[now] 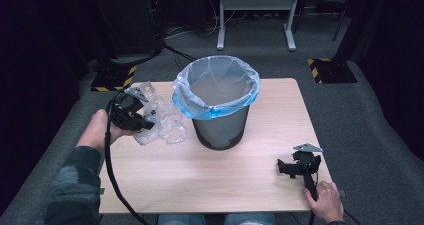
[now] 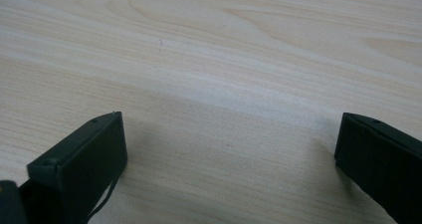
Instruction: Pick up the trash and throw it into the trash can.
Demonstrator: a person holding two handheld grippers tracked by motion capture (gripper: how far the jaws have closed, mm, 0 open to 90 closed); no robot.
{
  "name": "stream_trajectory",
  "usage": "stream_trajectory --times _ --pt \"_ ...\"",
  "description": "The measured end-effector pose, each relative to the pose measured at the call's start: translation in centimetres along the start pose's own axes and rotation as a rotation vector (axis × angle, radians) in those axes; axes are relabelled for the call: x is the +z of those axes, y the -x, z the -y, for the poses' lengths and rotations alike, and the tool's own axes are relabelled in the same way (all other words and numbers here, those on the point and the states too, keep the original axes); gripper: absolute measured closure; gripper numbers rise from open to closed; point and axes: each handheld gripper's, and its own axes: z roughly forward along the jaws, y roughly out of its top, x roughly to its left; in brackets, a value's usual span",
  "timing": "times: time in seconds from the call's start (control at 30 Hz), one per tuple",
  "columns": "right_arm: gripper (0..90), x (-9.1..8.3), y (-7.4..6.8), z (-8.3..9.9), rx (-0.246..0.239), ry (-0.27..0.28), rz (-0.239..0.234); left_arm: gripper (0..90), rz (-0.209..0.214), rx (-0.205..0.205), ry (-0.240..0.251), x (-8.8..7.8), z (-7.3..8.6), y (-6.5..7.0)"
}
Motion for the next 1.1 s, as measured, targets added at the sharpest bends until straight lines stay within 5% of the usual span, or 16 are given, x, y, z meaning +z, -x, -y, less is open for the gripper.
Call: stream_trajectory --times 1.1 --pt "0.0 0.0 0.0 0.0 -0.002 -0.003 0.002 85.2 -0.061 0.123 0.049 -6.1 -7.5 0.1"
